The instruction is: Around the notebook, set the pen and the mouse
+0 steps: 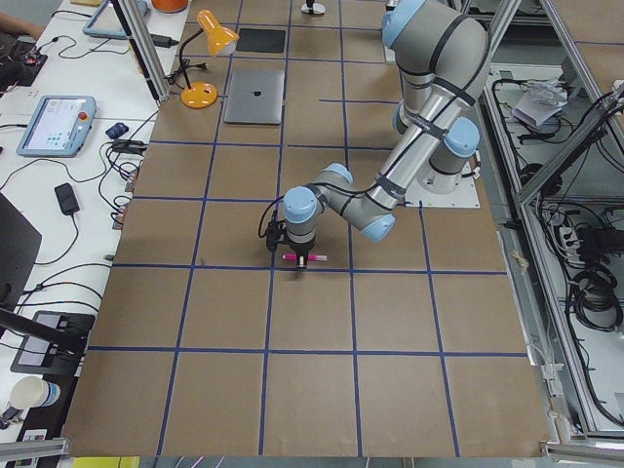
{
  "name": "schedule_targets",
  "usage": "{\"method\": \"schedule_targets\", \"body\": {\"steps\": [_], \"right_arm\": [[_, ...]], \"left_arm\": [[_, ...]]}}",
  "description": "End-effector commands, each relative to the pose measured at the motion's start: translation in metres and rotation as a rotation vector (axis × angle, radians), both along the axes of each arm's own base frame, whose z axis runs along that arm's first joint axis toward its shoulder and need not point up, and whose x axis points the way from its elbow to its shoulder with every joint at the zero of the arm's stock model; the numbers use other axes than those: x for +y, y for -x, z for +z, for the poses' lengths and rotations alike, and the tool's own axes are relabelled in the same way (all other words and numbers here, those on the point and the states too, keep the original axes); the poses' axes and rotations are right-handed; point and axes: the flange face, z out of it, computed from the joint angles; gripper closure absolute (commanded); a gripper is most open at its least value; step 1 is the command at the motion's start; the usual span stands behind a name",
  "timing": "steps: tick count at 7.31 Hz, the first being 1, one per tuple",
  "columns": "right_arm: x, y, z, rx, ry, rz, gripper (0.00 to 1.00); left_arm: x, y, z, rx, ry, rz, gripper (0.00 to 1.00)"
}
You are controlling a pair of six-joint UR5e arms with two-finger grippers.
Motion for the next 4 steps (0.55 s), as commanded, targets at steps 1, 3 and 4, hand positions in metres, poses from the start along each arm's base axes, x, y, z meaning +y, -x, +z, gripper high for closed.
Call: {"method": "schedule_targets", "body": {"steps": [1, 3, 4], "right_arm": [[-0.022, 0.003, 0.03, 0.034, 0.037, 0.014, 0.42], [-0.091, -0.02, 0.089, 0.051, 0.064, 0.098, 0.42], [-0.127, -0.034, 0.101, 0.053, 0.067, 0.125, 0.41]], "left_arm": [[0.001, -0.001, -0.002, 0.005, 0.0, 0.001, 1.0], [-0.003, 0.004, 0.018, -0.015, 0.008, 0.0, 1.0], [0.0, 0.014, 0.041, -0.003, -0.001, -0.002, 1.0]]}}
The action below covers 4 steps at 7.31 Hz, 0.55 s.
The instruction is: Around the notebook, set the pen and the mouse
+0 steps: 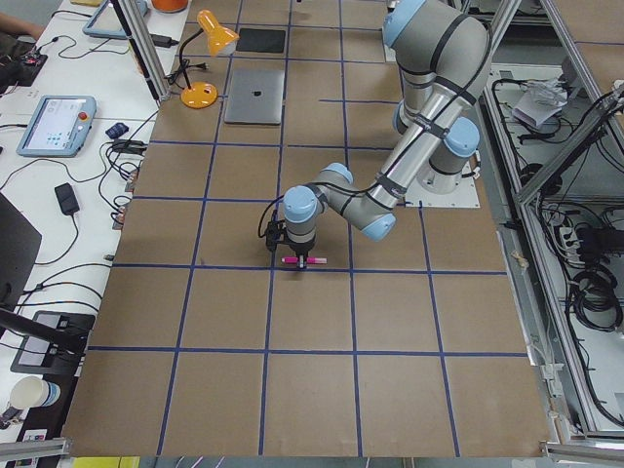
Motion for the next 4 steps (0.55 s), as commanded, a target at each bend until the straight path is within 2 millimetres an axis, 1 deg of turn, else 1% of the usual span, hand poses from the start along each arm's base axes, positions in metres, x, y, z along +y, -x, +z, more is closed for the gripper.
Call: {"method": "schedule_targets", "body": {"steps": [1, 2, 3, 4], "right_arm": [[-0.079, -0.056, 0.022, 0.014, 0.015, 0.071, 0.41], [-0.104, -0.111, 0.015, 0.015, 0.021, 0.07, 0.41], [-0.112, -0.143, 0.001, 0.009, 0.007, 0.018, 0.41], [-0.116, -0.163, -0.013, -0.037, 0.004, -0.011, 0.41]], "left_arm": [[0.002, 0.035, 0.05, 0.014, -0.01, -0.006, 1.0], [0.0, 0.078, 0.073, 0.046, -0.048, 0.07, 1.0], [-0.003, 0.123, 0.095, 0.052, -0.071, 0.175, 1.0], [-0.004, 0.17, 0.11, 0.059, -0.11, 0.252, 1.0]]}}
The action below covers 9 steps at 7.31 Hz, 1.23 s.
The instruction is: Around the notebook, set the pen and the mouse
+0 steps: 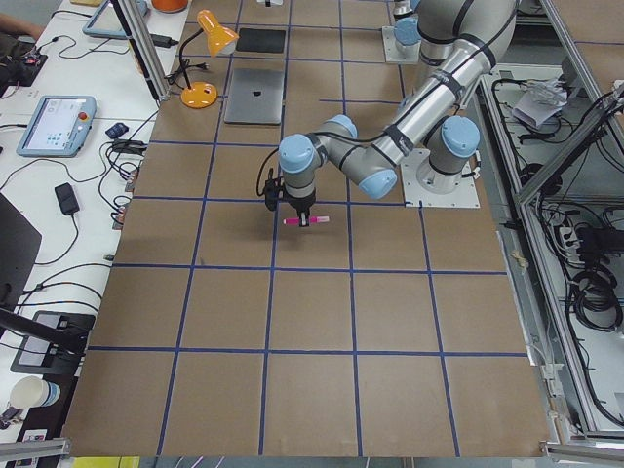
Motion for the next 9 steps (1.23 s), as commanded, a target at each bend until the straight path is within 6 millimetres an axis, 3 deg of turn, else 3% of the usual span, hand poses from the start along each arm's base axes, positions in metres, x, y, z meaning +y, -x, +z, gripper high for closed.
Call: {"method": "schedule_targets", "body": {"steps": [1, 3, 5, 6, 7, 8, 9], "right_arm": [[-0.016, -0.06, -0.025, -0.074, 0.011, -0.084, 0.41], [-0.024, -0.105, -0.049, -0.069, 0.015, -0.116, 0.39], [-0.02, -0.11, -0.077, -0.056, 0.024, -0.085, 0.39], [-0.024, -0.107, -0.078, -0.054, 0.028, -0.062, 0.39], [-0.025, -0.103, -0.076, -0.051, 0.029, -0.063, 0.38], [-0.024, -0.102, -0.076, -0.049, 0.022, -0.065, 0.38], [-0.021, -0.102, -0.078, -0.055, 0.025, -0.076, 0.09]], "left_arm": [[-0.006, 0.117, 0.04, -0.027, -0.031, 0.166, 1.0], [-0.011, 0.234, 0.04, -0.071, -0.04, 0.346, 1.0], [-0.002, 0.365, 0.021, -0.049, -0.042, 0.622, 1.0], [0.003, 0.416, 0.007, -0.046, -0.006, 0.708, 1.0], [0.005, 0.443, -0.013, -0.065, -0.016, 0.793, 1.0], [-0.001, 0.468, -0.033, -0.037, 0.013, 0.993, 1.0], [0.002, 0.492, -0.055, -0.039, 0.011, 1.105, 1.0]]}}
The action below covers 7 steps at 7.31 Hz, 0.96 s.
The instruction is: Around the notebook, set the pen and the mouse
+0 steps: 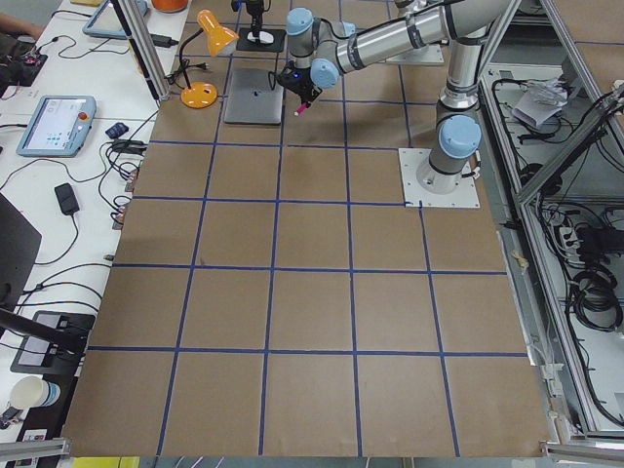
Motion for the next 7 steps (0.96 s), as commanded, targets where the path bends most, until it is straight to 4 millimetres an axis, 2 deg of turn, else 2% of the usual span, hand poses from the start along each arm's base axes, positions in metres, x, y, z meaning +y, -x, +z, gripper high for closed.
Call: {"method": "schedule_targets", "body": {"steps": [1, 2, 3, 4, 5, 6, 7], "right_arm": [[0.002, 0.001, 0.0, 0.0, -0.003, -0.014, 0.0], [0.0, 0.001, 0.005, 0.003, -0.002, -0.012, 0.0], [0.001, -0.002, 0.025, 0.007, 0.016, -0.011, 0.0], [0.016, -0.004, 0.062, -0.002, -0.018, -0.012, 0.0], [0.036, -0.01, 0.106, -0.005, -0.041, -0.011, 0.0], [0.063, -0.017, 0.154, -0.006, -0.063, -0.01, 0.0], [0.089, -0.028, 0.197, -0.009, -0.077, -0.019, 0.0]], "left_arm": [[0.006, 0.051, -0.046, -0.007, -0.008, 0.215, 1.0], [0.002, 0.059, -0.05, -0.018, -0.007, 0.264, 0.99], [-0.004, 0.064, -0.044, -0.012, 0.006, 0.275, 0.99], [-0.006, 0.073, -0.038, -0.001, 0.009, 0.289, 1.0], [-0.001, 0.081, -0.043, -0.009, -0.007, 0.365, 1.0], [0.004, 0.09, -0.056, -0.013, -0.034, 0.402, 1.0], [0.01, 0.104, -0.062, 0.069, -0.108, 0.407, 1.0]]}}
